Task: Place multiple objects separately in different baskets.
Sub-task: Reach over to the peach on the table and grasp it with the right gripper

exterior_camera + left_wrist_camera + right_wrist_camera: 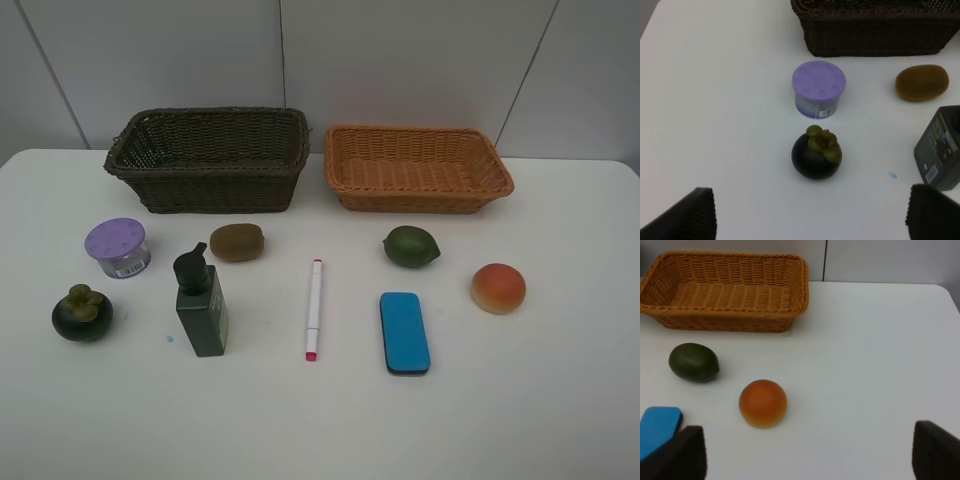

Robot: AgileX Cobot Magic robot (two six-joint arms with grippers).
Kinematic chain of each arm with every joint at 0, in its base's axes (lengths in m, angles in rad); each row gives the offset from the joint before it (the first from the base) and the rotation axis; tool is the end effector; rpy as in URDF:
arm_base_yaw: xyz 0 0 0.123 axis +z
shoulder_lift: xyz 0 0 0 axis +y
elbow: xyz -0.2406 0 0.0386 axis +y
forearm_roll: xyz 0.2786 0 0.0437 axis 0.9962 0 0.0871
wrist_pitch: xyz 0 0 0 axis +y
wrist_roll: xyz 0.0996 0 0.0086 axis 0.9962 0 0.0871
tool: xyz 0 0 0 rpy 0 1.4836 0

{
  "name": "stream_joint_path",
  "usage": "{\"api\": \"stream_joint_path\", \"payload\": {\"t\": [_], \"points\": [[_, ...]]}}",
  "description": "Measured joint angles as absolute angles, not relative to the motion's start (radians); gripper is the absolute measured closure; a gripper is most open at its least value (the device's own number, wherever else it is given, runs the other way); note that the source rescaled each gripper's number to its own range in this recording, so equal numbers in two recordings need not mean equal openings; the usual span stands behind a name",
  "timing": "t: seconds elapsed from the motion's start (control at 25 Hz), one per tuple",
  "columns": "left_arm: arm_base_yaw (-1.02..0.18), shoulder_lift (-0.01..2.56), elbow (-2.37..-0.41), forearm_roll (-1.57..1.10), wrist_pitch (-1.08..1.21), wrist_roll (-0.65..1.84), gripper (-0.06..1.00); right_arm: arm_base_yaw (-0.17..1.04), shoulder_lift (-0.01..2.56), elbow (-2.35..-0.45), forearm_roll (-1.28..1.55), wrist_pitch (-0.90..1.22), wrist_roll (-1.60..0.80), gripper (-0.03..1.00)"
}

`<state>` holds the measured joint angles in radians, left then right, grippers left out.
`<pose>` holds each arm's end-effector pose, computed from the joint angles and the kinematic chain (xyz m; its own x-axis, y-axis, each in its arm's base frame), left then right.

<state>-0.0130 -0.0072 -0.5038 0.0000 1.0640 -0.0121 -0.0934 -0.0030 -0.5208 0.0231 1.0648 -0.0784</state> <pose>0.0700 -0.0009 0.2892 -0.4492 -0.0063 -0.8934 0.0076 0.9999 -0.0108 0.0684 -0.0044 0.2942 -0.4404 -0.0262 -0.8974 0.0457 0.9976 -0.0515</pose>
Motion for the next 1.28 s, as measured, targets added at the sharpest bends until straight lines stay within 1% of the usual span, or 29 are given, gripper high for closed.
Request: {"api": "stream_joint_path", "payload": {"t": [1.28], "points": [[-0.013,-0.007,-0.504,0.0,1.064,-0.012,-0.06,-0.093,-0.003,-0.521,0.023,1.065,-0.079,-0.03]]}}
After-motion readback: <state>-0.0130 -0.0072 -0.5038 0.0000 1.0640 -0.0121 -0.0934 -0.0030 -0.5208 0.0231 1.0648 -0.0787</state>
